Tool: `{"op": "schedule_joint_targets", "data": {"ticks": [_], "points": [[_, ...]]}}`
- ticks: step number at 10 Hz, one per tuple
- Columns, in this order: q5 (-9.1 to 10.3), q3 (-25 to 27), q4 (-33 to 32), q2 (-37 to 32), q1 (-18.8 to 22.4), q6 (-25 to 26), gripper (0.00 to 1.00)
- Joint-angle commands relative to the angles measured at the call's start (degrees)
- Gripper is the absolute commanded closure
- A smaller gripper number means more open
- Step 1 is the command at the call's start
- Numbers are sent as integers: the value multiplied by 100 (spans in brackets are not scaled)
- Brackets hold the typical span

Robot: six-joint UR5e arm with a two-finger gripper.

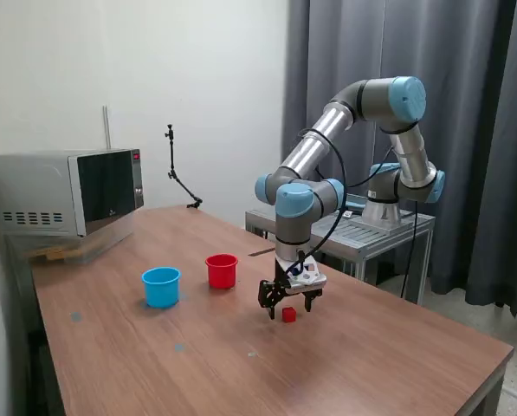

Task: Place red objects in the red bin, and blue objects in the blue bin.

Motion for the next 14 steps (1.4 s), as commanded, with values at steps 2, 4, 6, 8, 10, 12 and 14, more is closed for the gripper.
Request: {"op": "schedule_joint_targets", "data": {"ticks": [2, 4, 6, 8, 10, 12, 14], "points": [[-15, 1, 8, 1, -6, -6, 100], [-15, 1, 8, 1, -6, -14, 100], [-33, -7, 8, 1, -6, -32, 100], [-287, -16, 8, 1, 3, -32, 100], [-314, -77, 0, -8, 21, -75, 100], [-777, -410, 78, -113, 21, -172, 100], [-1296, -543, 270, -393, -49, -1012, 100]]}}
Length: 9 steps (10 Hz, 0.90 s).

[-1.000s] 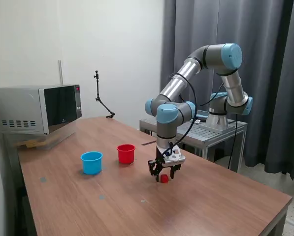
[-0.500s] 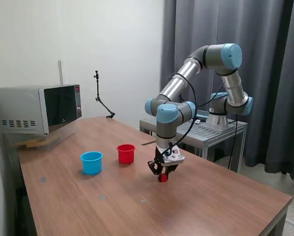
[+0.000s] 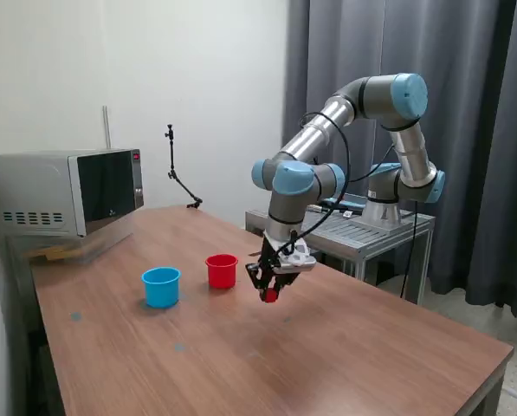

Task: Place red objects in the red bin, and blue objects in the blue bin.

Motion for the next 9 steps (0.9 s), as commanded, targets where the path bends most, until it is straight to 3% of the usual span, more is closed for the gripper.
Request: {"op": "schedule_joint_targets", "data": {"ticks": [1, 2, 3, 4, 5, 7, 9], "points": [[-482, -115, 605, -362, -194, -635, 100], [-501, -28, 1166, -512, -378, -776, 100], [-501, 217, 1268, -705, -572, -916, 100], [-588, 411, 1286, -855, -730, -1126, 100], [-824, 604, 1286, -1004, -932, -1320, 100], [-887, 799, 1286, -1120, -1232, -1725, 100], [-949, 800, 1286, -1120, -1355, -1823, 100]]}}
